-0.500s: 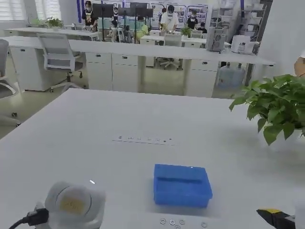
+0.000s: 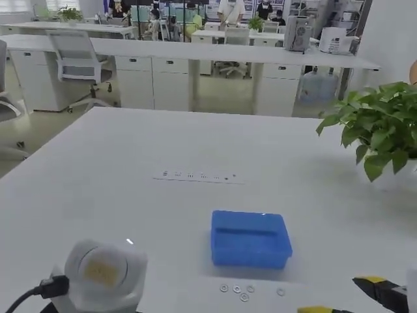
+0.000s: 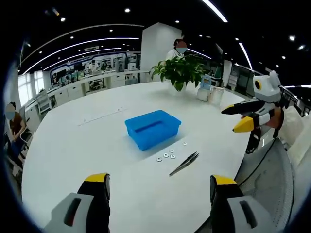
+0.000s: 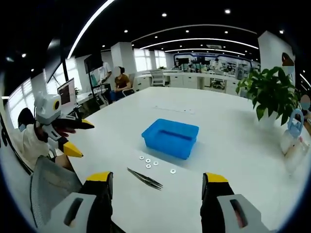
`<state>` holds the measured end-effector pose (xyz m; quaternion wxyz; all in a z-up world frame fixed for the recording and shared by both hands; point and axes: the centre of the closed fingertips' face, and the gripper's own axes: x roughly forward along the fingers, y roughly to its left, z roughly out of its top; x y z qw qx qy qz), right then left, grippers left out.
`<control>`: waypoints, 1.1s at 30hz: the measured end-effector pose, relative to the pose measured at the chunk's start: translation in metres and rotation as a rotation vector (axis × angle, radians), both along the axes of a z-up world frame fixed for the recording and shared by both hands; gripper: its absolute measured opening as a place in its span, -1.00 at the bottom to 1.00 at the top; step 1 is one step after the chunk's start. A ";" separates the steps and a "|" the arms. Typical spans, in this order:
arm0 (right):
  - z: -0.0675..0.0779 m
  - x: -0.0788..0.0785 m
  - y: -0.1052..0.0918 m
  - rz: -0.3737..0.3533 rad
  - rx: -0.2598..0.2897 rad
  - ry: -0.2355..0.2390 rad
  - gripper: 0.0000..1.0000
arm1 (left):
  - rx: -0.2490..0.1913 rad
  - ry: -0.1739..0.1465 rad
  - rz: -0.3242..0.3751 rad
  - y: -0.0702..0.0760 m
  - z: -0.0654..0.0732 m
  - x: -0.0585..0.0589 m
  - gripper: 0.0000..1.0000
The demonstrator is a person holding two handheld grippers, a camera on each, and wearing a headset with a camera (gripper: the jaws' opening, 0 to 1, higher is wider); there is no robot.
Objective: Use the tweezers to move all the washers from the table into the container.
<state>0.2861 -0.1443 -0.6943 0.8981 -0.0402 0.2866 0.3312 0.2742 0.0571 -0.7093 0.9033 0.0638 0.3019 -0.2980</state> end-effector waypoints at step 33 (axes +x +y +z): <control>0.007 0.008 0.008 0.026 -0.019 -0.026 0.34 | -0.015 -0.018 -0.042 -0.008 0.003 0.002 0.51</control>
